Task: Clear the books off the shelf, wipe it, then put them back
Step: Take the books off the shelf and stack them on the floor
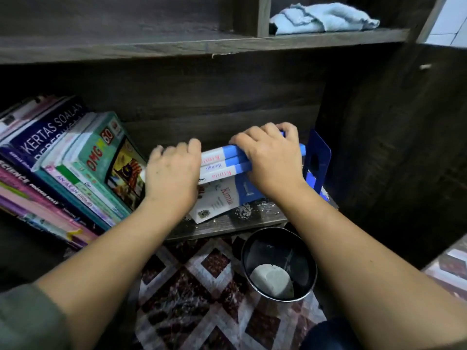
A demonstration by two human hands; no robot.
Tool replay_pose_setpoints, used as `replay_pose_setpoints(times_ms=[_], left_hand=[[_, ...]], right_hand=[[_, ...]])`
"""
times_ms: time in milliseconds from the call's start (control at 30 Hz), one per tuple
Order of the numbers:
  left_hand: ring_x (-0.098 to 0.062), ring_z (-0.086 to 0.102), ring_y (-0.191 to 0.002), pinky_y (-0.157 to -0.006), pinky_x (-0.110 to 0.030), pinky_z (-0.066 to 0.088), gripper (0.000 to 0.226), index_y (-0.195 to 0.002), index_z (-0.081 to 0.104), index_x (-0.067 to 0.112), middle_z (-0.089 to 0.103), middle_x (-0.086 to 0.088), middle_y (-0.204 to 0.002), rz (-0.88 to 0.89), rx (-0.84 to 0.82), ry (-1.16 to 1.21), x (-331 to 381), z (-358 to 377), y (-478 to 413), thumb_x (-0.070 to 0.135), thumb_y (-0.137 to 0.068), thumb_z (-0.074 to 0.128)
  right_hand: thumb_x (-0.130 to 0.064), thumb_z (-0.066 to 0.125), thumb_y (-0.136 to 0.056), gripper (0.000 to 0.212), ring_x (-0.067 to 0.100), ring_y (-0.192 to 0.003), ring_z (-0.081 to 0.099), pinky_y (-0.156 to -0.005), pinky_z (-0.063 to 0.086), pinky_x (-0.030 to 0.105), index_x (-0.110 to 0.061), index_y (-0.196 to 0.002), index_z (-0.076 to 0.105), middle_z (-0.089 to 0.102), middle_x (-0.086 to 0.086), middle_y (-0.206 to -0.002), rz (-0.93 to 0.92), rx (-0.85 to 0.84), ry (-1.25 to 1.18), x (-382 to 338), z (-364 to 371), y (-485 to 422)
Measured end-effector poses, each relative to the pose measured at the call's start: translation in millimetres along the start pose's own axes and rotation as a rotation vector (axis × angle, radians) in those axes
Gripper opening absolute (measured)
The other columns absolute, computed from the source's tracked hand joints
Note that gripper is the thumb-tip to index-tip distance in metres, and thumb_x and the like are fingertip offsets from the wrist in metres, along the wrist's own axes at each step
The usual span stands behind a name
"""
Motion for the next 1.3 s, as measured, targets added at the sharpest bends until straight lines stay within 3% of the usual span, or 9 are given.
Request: replay_pose_setpoints(times_ms=[67,233,467,633,767,900,1100,1233,1300], left_hand=[[-0.026,0.064,-0.08,-0.062,-0.033,0.042,0.041,-0.104,0.049,0.019,0.062,-0.002,-0.091,0.021,-0.05,0.047,0.3,15.5,4.4,0.015,-0.07,0.073],[-0.021,0.063,-0.089,-0.068,-0.033,0.046,0.041,-0.108,0.047,0.022,0.062,0.002,-0.098,0.074,-0.137,0.09,19.4,37.4,14.8,0.019,-0.075,0.07],[-0.023,0.062,-0.084,-0.071,-0.033,0.041,0.033,-0.104,0.055,0.024,0.063,0.002,-0.092,0.128,0.121,0.112,24.4,-46.2,4.8,0.015,-0.074,0.067],[-0.028,0.064,-0.081,-0.071,-0.035,0.042,0.035,-0.095,0.062,0.023,0.066,0.0,-0.086,0.315,0.218,0.053,55.1,-109.0,14.2,0.017,-0.064,0.078],[-0.022,0.064,-0.088,-0.079,-0.036,0.042,0.038,-0.104,0.058,0.031,0.066,0.005,-0.094,0.51,0.067,0.036,111.6,-121.9,29.9,0.031,-0.07,0.077],[-0.024,0.064,-0.092,-0.066,-0.03,0.038,0.036,-0.109,0.056,0.035,0.066,0.004,-0.1,0.655,-0.164,0.109,186.7,-107.5,58.0,0.031,-0.075,0.068],[-0.023,0.061,-0.1,-0.076,-0.032,0.044,0.032,-0.111,0.053,0.034,0.064,0.006,-0.109,0.862,-0.405,0.215,309.9,-65.3,125.3,0.029,-0.081,0.063],[-0.022,0.059,-0.102,-0.079,-0.033,0.041,0.032,-0.111,0.048,0.028,0.059,0.005,-0.11,1.026,-0.415,0.158,376.5,-44.8,159.8,0.025,-0.082,0.061],[-0.025,0.059,-0.094,-0.076,-0.035,0.041,0.03,-0.107,0.053,0.02,0.061,0.001,-0.1,1.161,-0.276,0.169,408.0,-44.2,171.4,0.021,-0.079,0.064]], right_hand=[[-0.014,0.069,-0.061,0.041,0.022,-0.084,0.057,-0.083,0.025,0.037,-0.03,-0.099,0.066,0.065,-0.008,-0.089,-0.021,-0.057,0.025,-4.1,10.0,7.6],[-0.022,0.083,-0.051,0.053,0.02,-0.081,0.055,-0.076,0.024,0.036,-0.034,-0.099,0.064,0.063,-0.01,-0.088,0.02,-0.235,0.02,7.3,36.1,37.5],[-0.024,0.072,-0.058,0.047,0.023,-0.085,0.056,-0.077,0.025,0.036,-0.03,-0.103,0.063,0.063,-0.007,-0.095,0.088,-0.109,0.01,30.8,-39.9,14.6],[-0.033,0.073,-0.057,0.047,0.024,-0.08,0.057,-0.074,0.033,0.037,-0.024,-0.1,0.055,0.06,-0.005,-0.088,0.247,-0.189,0.016,49.1,-89.2,41.5],[-0.041,0.071,-0.066,0.056,0.025,-0.088,0.063,-0.066,0.036,0.032,-0.032,-0.118,0.052,0.064,-0.005,-0.099,0.304,-0.486,-0.045,65.6,-111.3,86.3],[-0.048,0.067,-0.073,0.05,0.032,-0.096,0.062,-0.066,0.035,0.033,-0.031,-0.117,0.05,0.065,0.0,-0.103,0.411,-0.726,-0.091,100.9,-126.2,159.9],[-0.046,0.067,-0.073,0.046,0.028,-0.091,0.063,-0.065,0.04,0.031,-0.032,-0.114,0.052,0.065,-0.003,-0.095,0.639,-0.886,-0.117,150.0,-141.7,293.1],[-0.045,0.063,-0.076,0.039,0.027,-0.088,0.063,-0.061,0.037,0.03,-0.03,-0.111,0.052,0.065,-0.003,-0.09,0.756,-0.9,-0.057,178.3,-144.8,363.2],[-0.043,0.063,-0.078,0.036,0.025,-0.087,0.063,-0.06,0.038,0.029,-0.031,-0.11,0.053,0.058,-0.006,-0.082,0.816,-0.915,-0.023,195.7,-146.5,392.4]])
Point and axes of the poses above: each hand's wrist, its own y-axis away from the middle knuckle, its own z-axis out of the palm, x = y × z, the point moved 10 cm from there along -y, towards the middle knuckle
